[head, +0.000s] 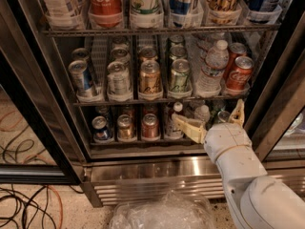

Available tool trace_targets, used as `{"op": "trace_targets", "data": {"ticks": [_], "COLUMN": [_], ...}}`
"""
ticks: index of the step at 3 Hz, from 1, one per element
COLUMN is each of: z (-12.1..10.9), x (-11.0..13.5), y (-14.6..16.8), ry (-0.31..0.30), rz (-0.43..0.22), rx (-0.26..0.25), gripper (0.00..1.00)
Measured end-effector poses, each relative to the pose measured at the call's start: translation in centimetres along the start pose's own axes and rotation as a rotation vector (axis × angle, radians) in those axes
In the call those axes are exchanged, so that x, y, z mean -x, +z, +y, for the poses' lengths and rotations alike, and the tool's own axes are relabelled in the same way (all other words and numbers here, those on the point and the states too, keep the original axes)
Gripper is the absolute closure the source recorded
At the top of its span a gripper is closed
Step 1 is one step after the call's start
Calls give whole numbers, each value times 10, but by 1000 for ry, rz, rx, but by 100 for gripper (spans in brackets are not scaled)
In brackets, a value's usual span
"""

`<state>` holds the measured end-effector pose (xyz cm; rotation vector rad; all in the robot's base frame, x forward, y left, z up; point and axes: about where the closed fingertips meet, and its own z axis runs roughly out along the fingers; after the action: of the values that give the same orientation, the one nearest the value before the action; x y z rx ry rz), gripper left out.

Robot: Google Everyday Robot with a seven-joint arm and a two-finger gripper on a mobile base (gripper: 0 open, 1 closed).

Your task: Pick water bottle from middle shelf of fridge

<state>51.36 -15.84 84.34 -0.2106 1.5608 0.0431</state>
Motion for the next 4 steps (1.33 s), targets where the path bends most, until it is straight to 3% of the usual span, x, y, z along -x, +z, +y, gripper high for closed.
{"op": "trace_targets", "data": {"ticks": [4], "z": [-10], "x": [7], "y": [30], "ry": [31], "rz": [-81], "rx": [-49], "gripper": [0]}}
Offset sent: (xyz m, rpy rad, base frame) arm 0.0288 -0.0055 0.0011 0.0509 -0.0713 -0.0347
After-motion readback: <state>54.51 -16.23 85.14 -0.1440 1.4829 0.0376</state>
